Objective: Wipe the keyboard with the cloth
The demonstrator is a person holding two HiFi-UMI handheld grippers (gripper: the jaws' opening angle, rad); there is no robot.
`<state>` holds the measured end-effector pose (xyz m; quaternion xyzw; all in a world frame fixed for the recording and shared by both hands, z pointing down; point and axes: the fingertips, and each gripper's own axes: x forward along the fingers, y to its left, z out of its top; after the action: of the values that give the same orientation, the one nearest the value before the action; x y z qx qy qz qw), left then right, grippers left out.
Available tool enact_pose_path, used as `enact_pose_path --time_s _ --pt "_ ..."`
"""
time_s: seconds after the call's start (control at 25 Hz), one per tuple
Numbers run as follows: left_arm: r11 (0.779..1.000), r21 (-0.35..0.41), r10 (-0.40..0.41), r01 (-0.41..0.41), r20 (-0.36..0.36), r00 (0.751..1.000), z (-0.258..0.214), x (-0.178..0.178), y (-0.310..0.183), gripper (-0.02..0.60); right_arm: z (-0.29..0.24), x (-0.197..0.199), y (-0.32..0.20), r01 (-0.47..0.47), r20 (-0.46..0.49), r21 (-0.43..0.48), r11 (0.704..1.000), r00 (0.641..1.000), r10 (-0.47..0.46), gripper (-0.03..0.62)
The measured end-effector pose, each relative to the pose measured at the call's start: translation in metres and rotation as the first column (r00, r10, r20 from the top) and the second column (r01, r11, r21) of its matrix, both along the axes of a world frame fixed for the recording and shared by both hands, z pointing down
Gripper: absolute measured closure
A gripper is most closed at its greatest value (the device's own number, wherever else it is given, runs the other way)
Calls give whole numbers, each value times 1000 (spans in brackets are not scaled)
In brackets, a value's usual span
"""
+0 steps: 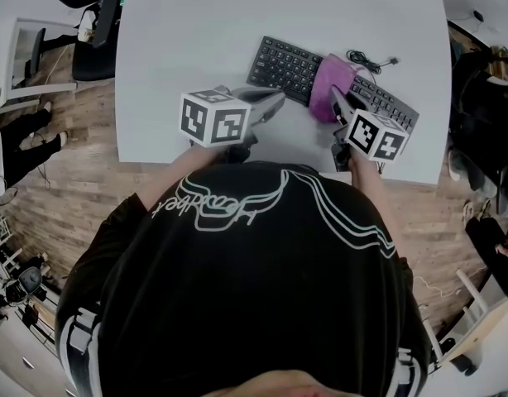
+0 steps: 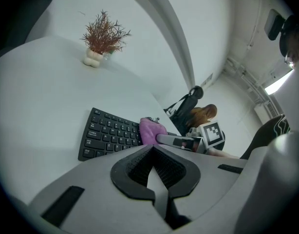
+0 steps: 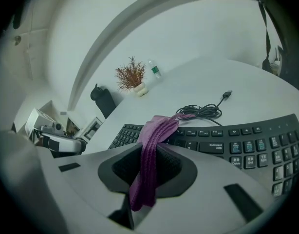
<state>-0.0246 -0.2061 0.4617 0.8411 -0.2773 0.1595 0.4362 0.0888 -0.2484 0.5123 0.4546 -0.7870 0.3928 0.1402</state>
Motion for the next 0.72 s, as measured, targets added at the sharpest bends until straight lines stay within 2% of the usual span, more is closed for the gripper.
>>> enact_pose_path --time_s 0.16,0.48,0.72 --pt "1000 -1 11 -11 1 1000 0 5 3 577 5 5 2 10 -53 3 1000 999 -10 542" --pt "1000 0 24 -24 5 1000 -1 22 10 577 7 27 11 1 -91 -1 1000 996 -1 542" --pt "999 1 45 -45 2 999 -5 49 18 577 5 65 21 -30 -111 2 1000 993 30 542"
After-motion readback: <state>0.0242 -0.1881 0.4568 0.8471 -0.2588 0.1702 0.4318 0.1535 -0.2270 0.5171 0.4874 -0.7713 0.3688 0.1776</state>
